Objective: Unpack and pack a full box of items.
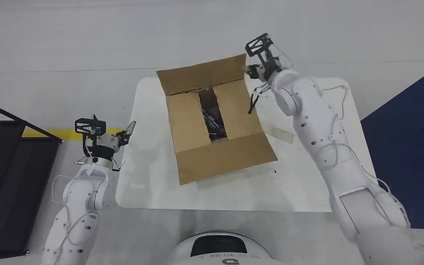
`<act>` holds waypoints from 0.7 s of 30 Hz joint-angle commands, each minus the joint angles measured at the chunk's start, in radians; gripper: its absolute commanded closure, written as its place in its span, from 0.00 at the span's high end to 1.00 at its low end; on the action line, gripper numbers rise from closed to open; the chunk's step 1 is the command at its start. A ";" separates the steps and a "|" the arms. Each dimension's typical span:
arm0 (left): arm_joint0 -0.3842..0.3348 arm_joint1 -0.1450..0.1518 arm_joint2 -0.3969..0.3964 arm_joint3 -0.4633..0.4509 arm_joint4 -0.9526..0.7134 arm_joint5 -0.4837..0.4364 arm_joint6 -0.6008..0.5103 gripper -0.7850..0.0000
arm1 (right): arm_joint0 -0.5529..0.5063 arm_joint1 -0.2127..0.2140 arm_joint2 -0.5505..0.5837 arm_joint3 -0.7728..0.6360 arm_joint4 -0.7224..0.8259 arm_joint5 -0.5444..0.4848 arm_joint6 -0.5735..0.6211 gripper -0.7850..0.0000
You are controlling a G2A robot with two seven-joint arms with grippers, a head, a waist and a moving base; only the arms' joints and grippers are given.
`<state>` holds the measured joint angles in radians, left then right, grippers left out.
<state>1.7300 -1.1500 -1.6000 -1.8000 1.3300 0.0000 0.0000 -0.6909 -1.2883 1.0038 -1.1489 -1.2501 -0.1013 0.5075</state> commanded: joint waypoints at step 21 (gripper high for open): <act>0.000 0.000 0.000 0.000 0.000 0.000 0.000 1.00 | 0.393 -0.243 -0.203 0.628 0.362 -0.099 -0.102 1.00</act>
<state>1.7300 -1.1500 -1.6000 -1.8000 1.3300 0.0000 0.0000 -0.2948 -1.5310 0.7928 -0.5149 -0.9088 -0.1801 0.4232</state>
